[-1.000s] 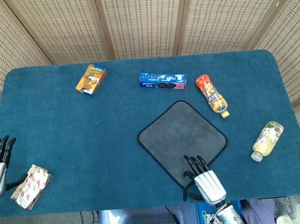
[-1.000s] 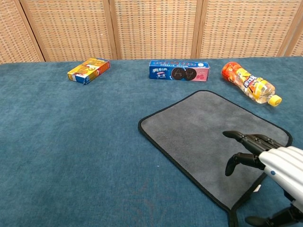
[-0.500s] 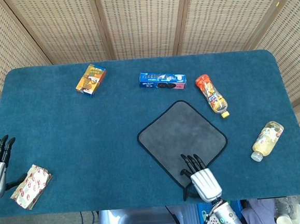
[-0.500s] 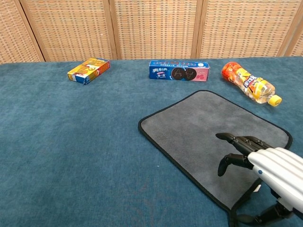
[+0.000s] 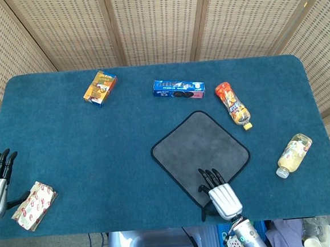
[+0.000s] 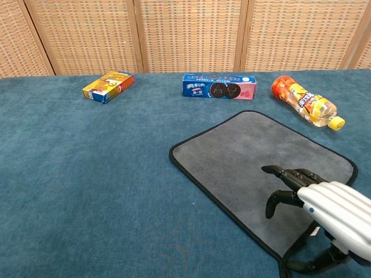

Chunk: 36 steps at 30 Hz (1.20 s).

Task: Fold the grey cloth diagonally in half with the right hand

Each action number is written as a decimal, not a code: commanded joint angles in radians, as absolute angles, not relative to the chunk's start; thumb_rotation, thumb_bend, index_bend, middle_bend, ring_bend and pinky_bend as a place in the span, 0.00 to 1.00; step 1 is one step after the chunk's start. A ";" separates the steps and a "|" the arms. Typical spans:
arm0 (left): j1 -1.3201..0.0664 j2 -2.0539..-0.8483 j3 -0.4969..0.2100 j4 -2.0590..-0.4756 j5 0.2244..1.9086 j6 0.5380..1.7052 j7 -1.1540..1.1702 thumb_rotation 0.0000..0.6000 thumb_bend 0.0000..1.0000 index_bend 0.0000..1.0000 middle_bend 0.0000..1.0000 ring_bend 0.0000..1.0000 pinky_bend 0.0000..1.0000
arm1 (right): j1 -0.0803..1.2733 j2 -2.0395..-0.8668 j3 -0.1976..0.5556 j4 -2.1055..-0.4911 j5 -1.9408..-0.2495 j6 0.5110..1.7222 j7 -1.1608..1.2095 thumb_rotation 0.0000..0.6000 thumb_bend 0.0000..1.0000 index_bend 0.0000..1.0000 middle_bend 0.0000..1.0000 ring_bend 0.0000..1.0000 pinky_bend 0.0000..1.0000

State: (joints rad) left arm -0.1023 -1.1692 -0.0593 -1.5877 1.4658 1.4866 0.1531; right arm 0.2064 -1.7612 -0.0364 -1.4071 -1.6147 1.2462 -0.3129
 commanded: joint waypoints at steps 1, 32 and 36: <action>-0.103 -1.169 -0.059 -1.587 1.466 1.486 0.154 1.00 0.17 0.00 0.00 0.00 0.00 | 0.211 -1.763 -0.035 -1.401 -1.609 1.241 -0.311 1.00 0.07 0.38 0.01 0.00 0.00; -0.106 -1.172 -0.054 -1.586 1.472 1.481 0.153 1.00 0.17 0.00 0.00 0.00 0.00 | 0.235 -1.780 -0.020 -1.371 -1.596 1.274 -0.289 1.00 0.28 0.48 0.08 0.00 0.00; -0.107 -1.173 -0.054 -1.586 1.472 1.479 0.154 1.00 0.17 0.00 0.00 0.00 0.00 | 0.237 -1.781 -0.021 -1.371 -1.591 1.273 -0.289 1.00 0.30 0.49 0.08 0.00 0.00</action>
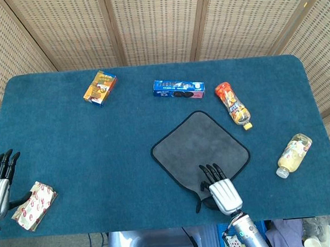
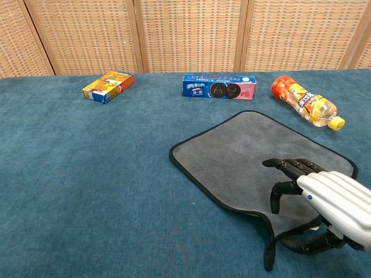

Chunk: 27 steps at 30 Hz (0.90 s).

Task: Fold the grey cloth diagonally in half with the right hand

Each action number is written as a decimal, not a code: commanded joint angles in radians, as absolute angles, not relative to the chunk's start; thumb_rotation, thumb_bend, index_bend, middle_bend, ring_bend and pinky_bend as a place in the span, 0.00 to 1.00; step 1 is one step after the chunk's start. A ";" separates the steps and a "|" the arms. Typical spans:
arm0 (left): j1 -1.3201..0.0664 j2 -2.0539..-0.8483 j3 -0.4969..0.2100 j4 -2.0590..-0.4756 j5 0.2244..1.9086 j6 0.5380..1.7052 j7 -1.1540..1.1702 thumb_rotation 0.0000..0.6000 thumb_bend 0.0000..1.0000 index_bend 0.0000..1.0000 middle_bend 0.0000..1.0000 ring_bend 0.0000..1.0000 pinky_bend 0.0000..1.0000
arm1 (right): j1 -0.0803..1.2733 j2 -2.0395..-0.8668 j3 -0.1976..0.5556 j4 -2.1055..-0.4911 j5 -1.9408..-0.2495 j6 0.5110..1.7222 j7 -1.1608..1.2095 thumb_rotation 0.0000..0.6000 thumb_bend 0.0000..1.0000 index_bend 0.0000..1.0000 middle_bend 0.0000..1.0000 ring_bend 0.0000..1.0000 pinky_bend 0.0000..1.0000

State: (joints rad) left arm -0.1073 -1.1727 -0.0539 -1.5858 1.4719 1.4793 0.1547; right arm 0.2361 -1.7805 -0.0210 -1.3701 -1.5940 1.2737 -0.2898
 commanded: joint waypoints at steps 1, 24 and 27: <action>-0.107 -1.173 -0.054 -1.585 1.472 1.480 0.153 1.00 0.17 0.00 0.00 0.00 0.00 | 0.237 -1.781 -0.019 -1.371 -1.589 1.273 -0.288 1.00 0.32 0.49 0.09 0.00 0.00; -0.110 -1.175 -0.054 -1.584 1.476 1.480 0.153 1.00 0.17 0.00 0.00 0.00 0.00 | 0.239 -1.776 -0.022 -1.365 -1.581 1.288 -0.273 1.00 0.48 0.58 0.13 0.00 0.00; -0.110 -1.174 -0.054 -1.585 1.476 1.481 0.153 1.00 0.17 0.00 0.00 0.00 0.00 | 0.241 -1.772 -0.022 -1.370 -1.584 1.291 -0.273 1.00 0.49 0.58 0.13 0.00 0.00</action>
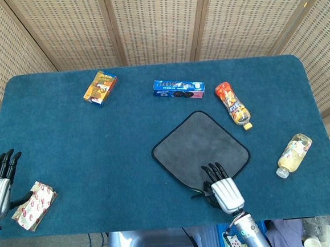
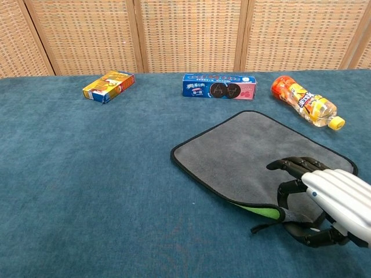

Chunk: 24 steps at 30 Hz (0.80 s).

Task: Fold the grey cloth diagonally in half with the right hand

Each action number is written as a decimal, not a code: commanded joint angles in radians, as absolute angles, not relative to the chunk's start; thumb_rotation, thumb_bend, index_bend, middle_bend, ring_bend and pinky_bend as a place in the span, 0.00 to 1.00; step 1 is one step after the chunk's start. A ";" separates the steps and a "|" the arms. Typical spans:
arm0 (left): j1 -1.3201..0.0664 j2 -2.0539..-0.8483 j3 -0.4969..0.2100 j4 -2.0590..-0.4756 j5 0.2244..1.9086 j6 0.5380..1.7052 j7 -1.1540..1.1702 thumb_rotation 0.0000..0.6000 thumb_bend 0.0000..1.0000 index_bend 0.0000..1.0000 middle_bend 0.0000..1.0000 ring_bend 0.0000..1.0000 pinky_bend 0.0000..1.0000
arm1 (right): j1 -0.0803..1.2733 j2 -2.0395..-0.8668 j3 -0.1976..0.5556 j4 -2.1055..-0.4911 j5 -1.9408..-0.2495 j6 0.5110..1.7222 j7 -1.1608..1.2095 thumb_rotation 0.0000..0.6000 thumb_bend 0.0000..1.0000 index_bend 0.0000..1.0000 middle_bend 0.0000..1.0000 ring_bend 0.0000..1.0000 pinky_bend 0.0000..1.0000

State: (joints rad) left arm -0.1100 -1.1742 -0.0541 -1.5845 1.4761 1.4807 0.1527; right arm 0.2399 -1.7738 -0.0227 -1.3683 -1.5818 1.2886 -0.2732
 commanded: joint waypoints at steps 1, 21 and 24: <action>-0.110 -1.174 -0.054 -1.585 1.475 1.480 0.153 1.00 0.17 0.00 0.00 0.00 0.00 | 0.242 -1.771 -0.021 -1.371 -1.586 1.293 -0.273 1.00 0.49 0.58 0.13 0.00 0.00; -0.108 -1.174 -0.057 -1.584 1.474 1.488 0.150 1.00 0.17 0.00 0.00 0.00 0.00 | 0.320 -1.746 0.065 -1.408 -1.575 1.268 -0.337 1.00 0.49 0.58 0.13 0.00 0.00; -0.108 -1.174 -0.057 -1.585 1.474 1.489 0.152 1.00 0.17 0.00 0.00 0.00 0.00 | 0.336 -1.743 0.085 -1.409 -1.566 1.259 -0.347 1.00 0.49 0.58 0.13 0.00 0.00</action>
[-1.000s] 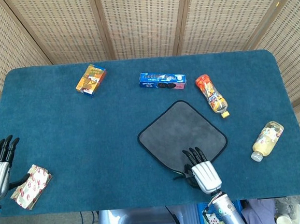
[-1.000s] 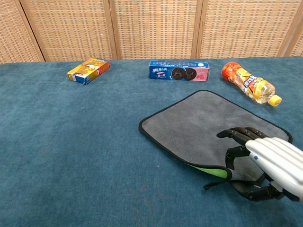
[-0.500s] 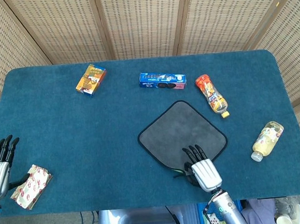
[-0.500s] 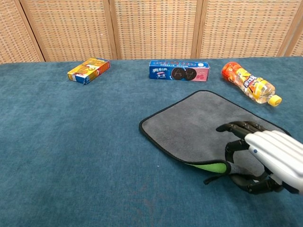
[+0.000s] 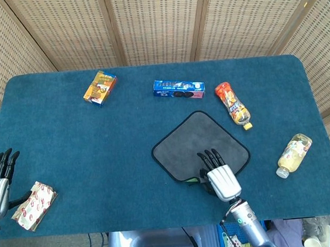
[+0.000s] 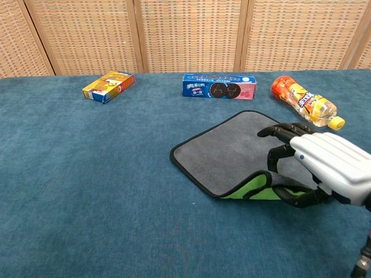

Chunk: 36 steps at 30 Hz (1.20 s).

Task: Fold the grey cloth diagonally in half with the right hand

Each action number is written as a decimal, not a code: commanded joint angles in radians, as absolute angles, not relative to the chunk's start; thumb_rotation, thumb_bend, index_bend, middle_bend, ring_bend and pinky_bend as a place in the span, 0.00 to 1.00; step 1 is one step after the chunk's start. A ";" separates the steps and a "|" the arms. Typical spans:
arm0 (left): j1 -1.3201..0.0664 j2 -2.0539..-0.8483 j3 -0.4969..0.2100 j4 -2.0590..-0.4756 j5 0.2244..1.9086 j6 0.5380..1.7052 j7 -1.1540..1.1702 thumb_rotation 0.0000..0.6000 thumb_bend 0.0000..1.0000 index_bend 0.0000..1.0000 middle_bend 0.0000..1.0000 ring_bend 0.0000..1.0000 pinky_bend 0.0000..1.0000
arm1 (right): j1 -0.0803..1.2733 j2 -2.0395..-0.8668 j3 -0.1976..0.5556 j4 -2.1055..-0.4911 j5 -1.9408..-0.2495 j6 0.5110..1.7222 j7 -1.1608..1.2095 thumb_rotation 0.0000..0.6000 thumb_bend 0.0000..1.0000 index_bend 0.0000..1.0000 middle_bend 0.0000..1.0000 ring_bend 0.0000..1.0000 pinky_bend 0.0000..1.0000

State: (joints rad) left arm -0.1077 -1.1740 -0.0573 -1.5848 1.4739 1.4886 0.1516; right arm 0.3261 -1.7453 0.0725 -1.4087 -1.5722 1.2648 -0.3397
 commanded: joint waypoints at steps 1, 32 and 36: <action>-0.107 -1.174 -0.057 -1.585 1.474 1.490 0.153 1.00 0.17 0.00 0.00 0.00 0.00 | 0.342 -1.741 0.092 -1.410 -1.561 1.253 -0.349 1.00 0.49 0.58 0.13 0.00 0.00; -0.119 -1.199 -0.063 -1.565 1.452 1.469 0.188 1.00 0.17 0.00 0.00 0.00 0.00 | 0.542 -1.766 0.257 -1.258 -1.413 1.082 -0.350 1.00 0.49 0.58 0.13 0.00 0.00; -0.121 -1.201 -0.063 -1.563 1.454 1.469 0.187 1.00 0.17 0.00 0.00 0.00 0.00 | 0.572 -1.769 0.277 -1.231 -1.393 1.057 -0.360 1.00 0.48 0.58 0.13 0.00 0.00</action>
State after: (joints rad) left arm -0.1204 -1.2013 -0.0633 -1.5627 1.4539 1.4690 0.1875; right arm 0.5633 -1.7672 0.2696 -1.2393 -1.4007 1.0650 -0.3564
